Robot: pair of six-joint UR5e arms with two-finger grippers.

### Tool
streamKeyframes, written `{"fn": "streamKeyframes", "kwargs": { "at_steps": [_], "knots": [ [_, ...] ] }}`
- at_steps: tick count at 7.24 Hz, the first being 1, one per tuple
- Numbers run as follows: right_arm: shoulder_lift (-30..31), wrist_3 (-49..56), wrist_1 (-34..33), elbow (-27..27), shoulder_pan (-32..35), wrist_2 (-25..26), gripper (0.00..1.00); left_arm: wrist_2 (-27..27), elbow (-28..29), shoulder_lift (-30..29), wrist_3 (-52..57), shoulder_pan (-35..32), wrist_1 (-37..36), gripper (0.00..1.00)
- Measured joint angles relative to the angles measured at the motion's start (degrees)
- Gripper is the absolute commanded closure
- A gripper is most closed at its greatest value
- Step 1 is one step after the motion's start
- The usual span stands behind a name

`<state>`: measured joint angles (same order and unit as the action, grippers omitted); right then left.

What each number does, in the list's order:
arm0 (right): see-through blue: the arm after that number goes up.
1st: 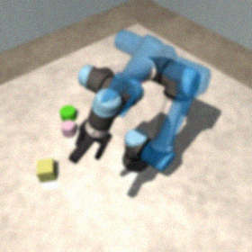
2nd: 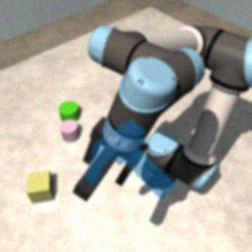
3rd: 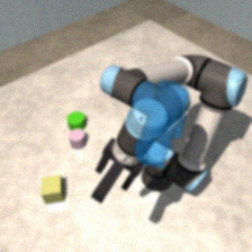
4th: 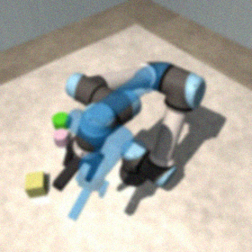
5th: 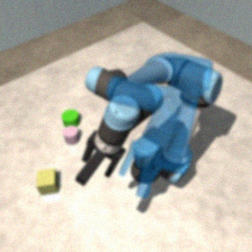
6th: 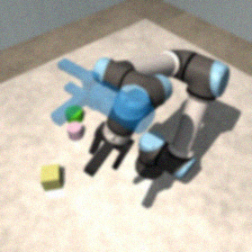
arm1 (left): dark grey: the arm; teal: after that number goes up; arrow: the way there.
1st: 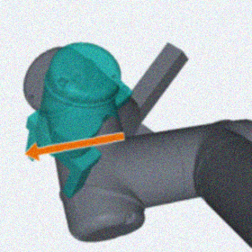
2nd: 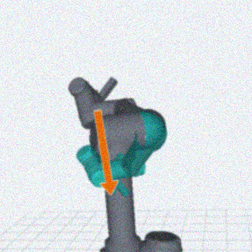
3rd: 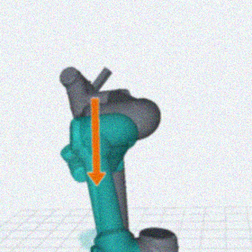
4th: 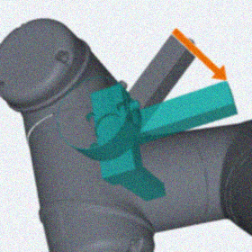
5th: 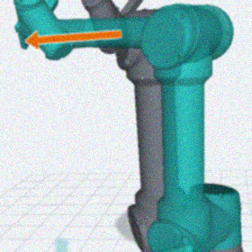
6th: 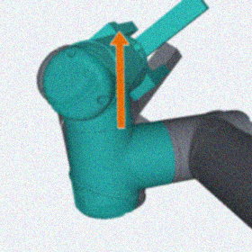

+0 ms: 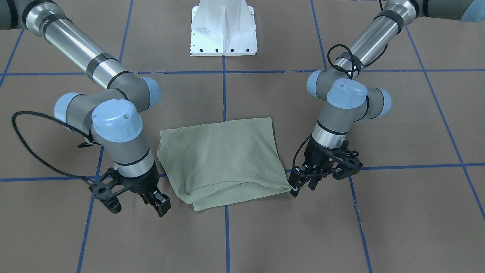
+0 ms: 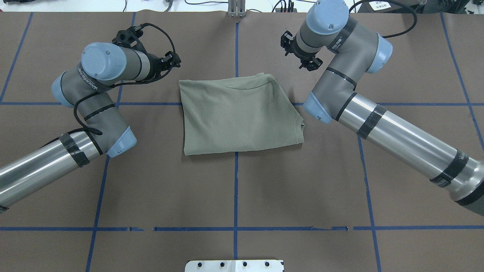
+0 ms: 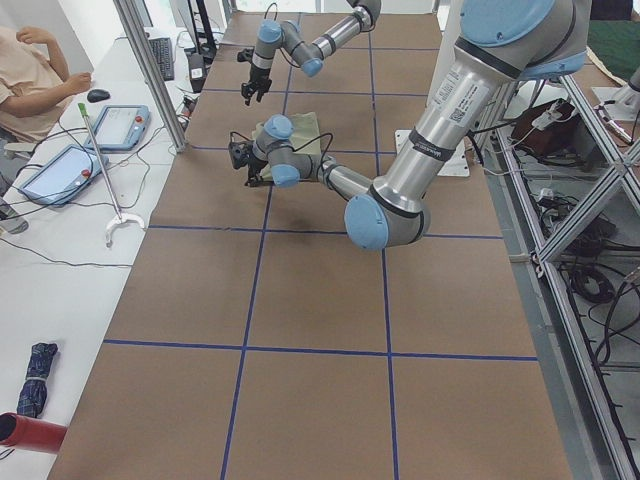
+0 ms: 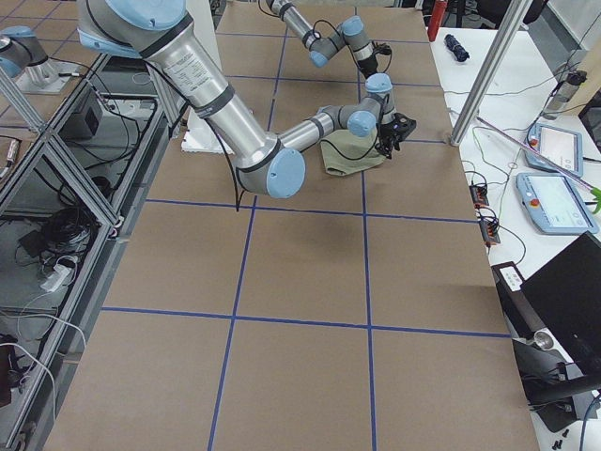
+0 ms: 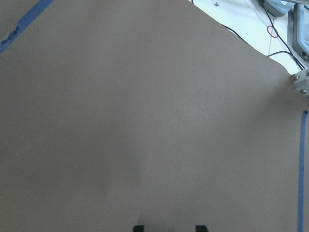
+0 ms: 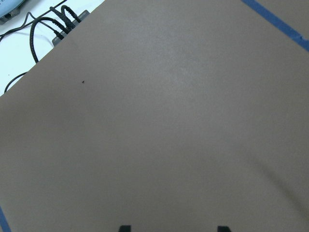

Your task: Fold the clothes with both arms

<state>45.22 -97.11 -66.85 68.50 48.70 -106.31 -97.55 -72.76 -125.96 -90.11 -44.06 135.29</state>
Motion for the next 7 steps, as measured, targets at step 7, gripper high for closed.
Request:
{"fn": "streamKeyframes", "kwargs": {
  "at_steps": [7],
  "knots": [
    [21.9, 57.1, -5.6, 10.1, 27.3, -23.8, 0.0, -29.0, -15.7, 22.9, 51.3, -24.1, -1.5, 0.0]
  ]
}}
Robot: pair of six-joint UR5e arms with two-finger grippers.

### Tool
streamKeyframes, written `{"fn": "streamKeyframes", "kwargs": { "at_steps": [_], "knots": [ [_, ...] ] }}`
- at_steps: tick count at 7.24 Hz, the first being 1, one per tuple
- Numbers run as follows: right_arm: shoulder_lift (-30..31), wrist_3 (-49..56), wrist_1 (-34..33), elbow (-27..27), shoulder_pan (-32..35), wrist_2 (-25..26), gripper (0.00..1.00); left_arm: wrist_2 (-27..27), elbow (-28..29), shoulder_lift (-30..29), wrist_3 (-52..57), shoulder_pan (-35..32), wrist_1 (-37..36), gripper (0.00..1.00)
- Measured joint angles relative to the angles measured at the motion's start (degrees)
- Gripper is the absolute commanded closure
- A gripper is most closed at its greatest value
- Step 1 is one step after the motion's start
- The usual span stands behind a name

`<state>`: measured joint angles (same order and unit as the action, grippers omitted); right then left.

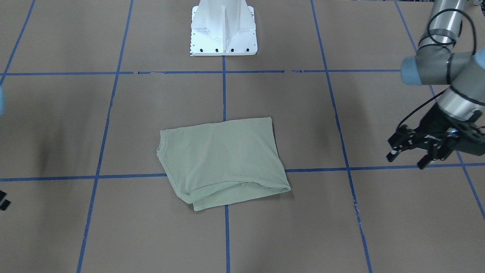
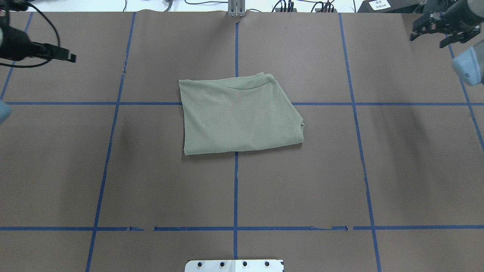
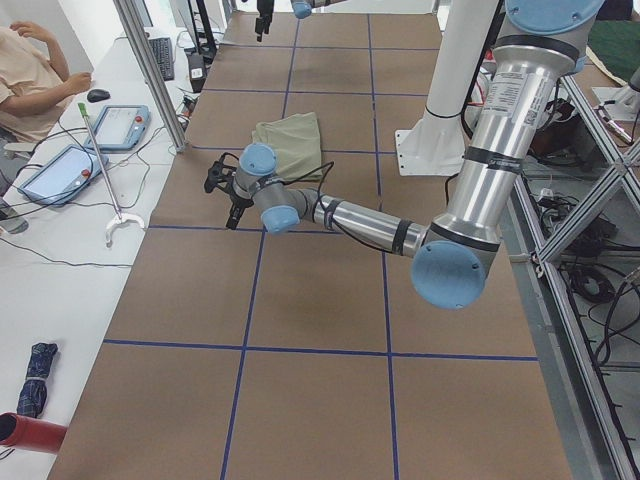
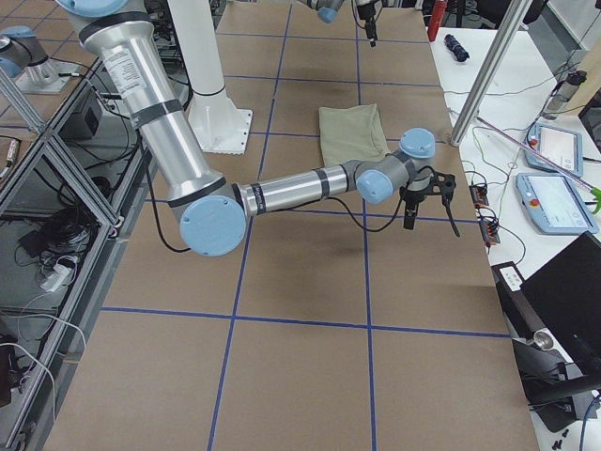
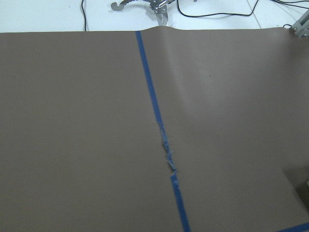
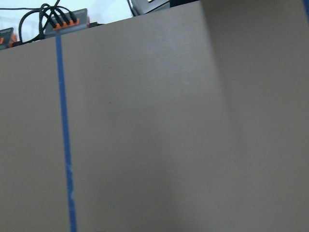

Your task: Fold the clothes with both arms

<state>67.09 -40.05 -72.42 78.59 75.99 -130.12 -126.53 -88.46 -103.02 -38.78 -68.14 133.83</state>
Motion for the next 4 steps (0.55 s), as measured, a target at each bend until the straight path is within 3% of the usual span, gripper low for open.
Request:
{"fn": "streamKeyframes", "kwargs": {
  "at_steps": [2, 4],
  "knots": [
    [3.3, 22.1, -11.9, 1.2, 8.3, -2.5, 0.0, -7.6, -0.6, 4.1, 19.6, -11.5, -8.3, 0.0],
    [6.3, 36.1, -21.1, 1.9, 12.8, -2.8, 0.0, -9.6, -0.7, 4.9, 35.6, -19.1, -23.9, 0.0]
  ]
}}
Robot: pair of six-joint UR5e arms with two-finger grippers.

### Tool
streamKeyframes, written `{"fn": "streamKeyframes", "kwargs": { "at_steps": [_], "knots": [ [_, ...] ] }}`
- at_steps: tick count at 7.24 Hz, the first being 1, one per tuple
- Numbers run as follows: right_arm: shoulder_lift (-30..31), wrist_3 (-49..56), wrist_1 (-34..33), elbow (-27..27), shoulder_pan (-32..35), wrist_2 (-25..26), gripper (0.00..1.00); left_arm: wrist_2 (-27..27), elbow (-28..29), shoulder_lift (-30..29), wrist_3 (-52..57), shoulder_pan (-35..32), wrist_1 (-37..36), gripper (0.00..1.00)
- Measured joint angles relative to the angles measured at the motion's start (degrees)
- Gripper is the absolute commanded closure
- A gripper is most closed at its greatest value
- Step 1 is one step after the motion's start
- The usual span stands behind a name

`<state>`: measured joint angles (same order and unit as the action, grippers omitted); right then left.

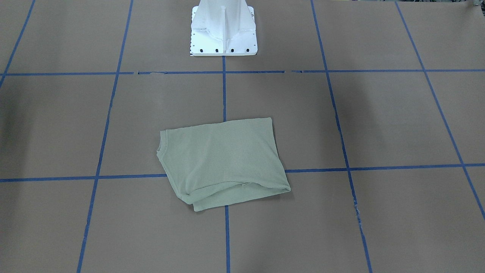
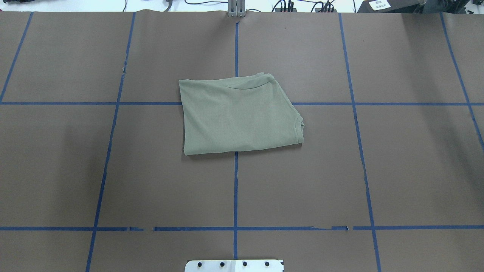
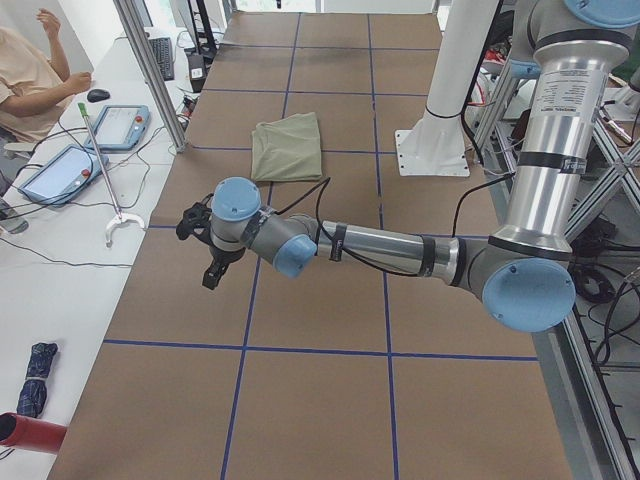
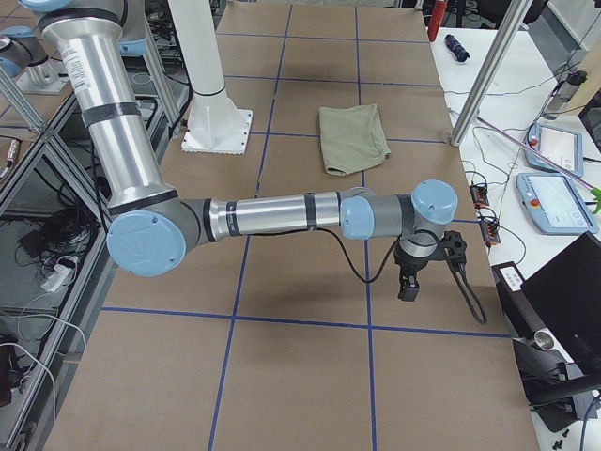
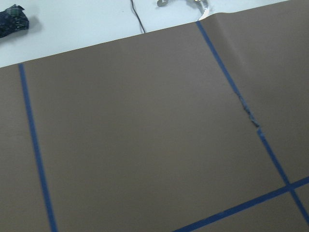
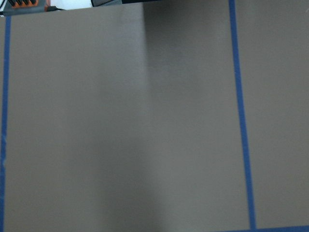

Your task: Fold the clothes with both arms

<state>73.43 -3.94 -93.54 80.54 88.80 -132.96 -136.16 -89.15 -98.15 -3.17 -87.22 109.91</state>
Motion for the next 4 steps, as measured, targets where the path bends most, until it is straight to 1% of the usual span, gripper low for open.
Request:
{"fn": "streamKeyframes", "kwargs": {
  "at_steps": [1, 2, 4],
  "knots": [
    [1.4, 2.7, -1.6, 0.7, 0.4, 0.0, 0.0, -0.2, 0.0, 0.3, 2.8, -1.4, -4.7, 0.0],
    [2.2, 3.7, -2.2, 1.2, 0.2, 0.0, 0.0, -0.3, -0.6, 0.8, 3.6, -1.9, -7.6, 0.0],
    [4.8, 4.3, -2.5, 4.0, -0.5, -0.3, 0.0, -0.4, -3.8, 2.9, 3.7, -2.1, -11.1, 0.0]
  ]
}}
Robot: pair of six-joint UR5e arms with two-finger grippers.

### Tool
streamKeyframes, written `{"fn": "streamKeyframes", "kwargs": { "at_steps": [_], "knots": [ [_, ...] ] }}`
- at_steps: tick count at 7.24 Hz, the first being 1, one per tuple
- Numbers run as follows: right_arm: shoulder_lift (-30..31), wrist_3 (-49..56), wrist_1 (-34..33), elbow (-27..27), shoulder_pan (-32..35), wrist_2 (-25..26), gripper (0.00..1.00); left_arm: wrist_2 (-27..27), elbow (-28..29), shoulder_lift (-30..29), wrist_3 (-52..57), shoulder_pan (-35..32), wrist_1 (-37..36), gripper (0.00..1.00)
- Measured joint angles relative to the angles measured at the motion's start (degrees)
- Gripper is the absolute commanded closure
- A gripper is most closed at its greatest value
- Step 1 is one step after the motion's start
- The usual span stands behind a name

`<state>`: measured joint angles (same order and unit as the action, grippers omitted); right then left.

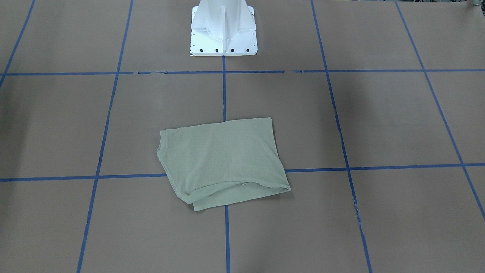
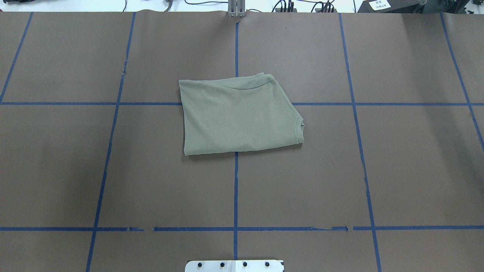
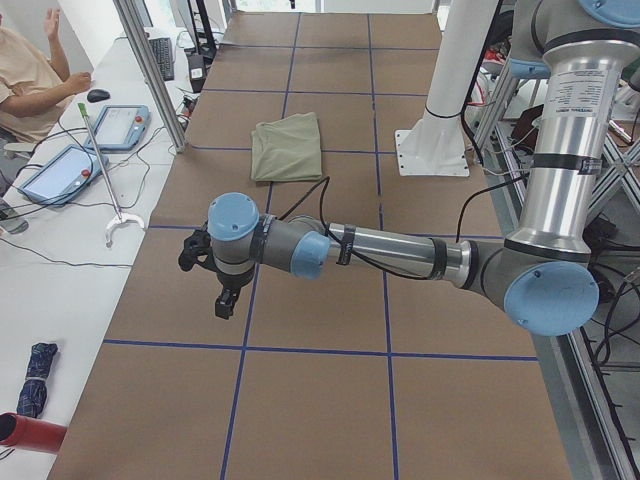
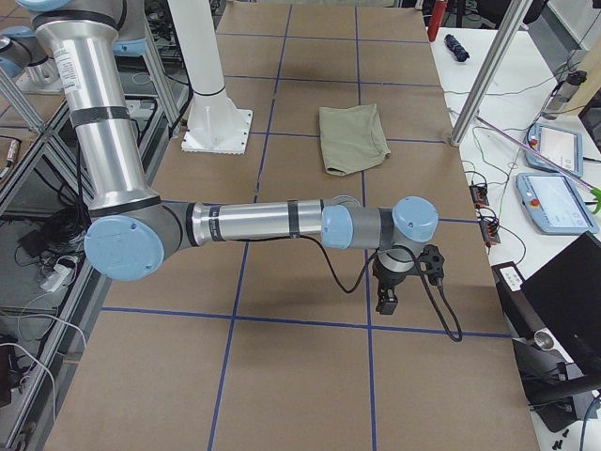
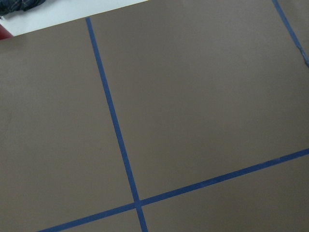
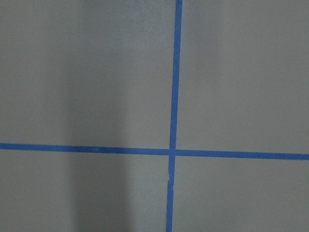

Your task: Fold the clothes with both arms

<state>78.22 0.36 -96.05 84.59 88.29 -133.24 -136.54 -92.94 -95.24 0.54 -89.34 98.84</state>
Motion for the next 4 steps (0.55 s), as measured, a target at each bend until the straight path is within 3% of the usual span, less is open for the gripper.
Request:
{"fn": "streamKeyframes", "kwargs": {
  "at_steps": [4],
  "knots": [
    [3.5, 0.4, 0.6, 2.1, -0.5, 0.6, 0.0, 0.2, -6.2, 4.3, 0.1, 0.2, -0.4, 0.0]
  ]
}}
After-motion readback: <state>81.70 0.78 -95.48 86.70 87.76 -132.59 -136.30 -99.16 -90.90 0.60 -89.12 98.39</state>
